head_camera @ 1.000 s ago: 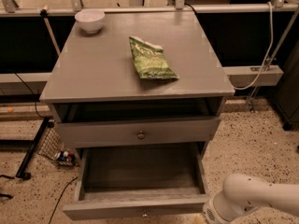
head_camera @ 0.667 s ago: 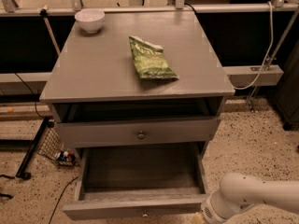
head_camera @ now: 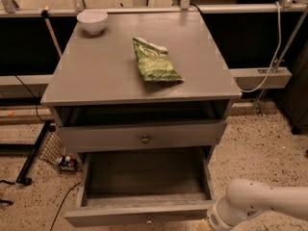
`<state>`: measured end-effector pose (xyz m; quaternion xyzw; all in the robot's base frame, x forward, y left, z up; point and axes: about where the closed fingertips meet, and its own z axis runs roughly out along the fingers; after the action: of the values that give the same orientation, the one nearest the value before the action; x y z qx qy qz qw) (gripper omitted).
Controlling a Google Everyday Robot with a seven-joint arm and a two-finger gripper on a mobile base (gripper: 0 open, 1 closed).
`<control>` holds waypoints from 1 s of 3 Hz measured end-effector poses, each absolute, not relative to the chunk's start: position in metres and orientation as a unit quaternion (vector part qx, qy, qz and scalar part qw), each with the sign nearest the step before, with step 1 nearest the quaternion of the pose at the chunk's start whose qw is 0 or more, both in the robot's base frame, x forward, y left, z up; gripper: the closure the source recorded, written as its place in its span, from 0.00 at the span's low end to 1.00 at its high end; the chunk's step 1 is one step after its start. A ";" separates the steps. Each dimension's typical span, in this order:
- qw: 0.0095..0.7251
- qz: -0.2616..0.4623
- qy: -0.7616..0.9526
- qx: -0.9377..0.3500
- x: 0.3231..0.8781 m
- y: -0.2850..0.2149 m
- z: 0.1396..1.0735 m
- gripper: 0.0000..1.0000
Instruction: Close middle drawer
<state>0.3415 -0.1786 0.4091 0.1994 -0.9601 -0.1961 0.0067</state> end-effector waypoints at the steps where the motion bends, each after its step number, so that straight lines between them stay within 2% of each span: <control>1: -0.015 -0.199 -0.958 0.204 0.358 -0.180 0.403 1.00; 3: -0.073 -0.203 -0.954 0.210 0.392 -0.183 0.393 1.00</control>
Offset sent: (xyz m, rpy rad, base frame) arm 0.0614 -0.0076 -0.0222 0.0503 -0.1549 -0.0057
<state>0.3921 -0.1827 0.3928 0.2095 -0.9537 -0.2030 -0.0729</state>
